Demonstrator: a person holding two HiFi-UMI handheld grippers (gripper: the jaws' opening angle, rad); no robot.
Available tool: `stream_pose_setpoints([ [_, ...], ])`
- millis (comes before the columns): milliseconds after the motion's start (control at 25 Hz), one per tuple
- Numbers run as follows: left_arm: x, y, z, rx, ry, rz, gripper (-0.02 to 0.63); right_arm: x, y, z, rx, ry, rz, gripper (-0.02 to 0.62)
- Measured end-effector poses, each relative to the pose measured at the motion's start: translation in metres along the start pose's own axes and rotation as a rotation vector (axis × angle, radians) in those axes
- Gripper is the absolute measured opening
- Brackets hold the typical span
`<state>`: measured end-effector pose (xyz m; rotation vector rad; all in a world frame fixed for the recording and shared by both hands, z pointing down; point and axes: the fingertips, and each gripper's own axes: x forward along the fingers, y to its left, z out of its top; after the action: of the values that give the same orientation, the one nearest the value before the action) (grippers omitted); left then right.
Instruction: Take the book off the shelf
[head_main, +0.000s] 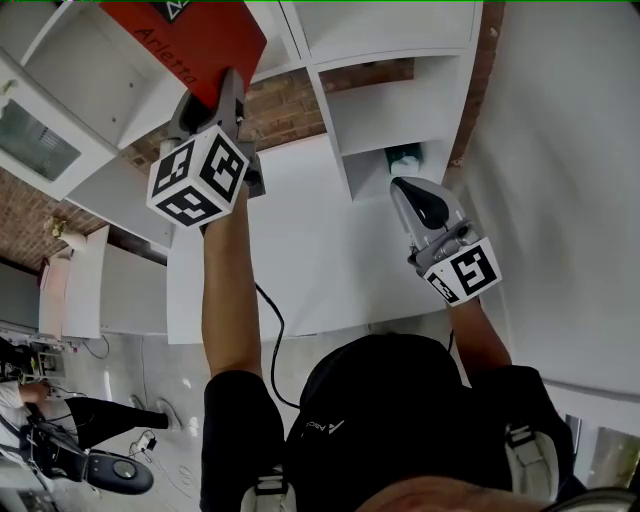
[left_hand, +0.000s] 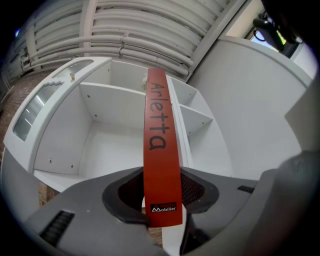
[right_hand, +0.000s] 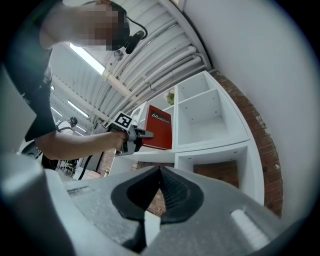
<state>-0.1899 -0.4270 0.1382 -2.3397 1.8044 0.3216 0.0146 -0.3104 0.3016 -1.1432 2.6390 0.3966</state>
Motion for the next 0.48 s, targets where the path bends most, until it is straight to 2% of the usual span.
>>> stream_pose_setpoints([
  [240,-0.072,-0.011,0.012,-0.004,-0.094,-0.05,0.159,0.008,0.021,0.008,0.005,-0.018,0.037,0.002],
  [480,-0.137,-0.028,0.002,0.0,-0.113,-0.077,0.159,0.012,0.042,0.014,0.005,-0.038,0.065,0.002],
])
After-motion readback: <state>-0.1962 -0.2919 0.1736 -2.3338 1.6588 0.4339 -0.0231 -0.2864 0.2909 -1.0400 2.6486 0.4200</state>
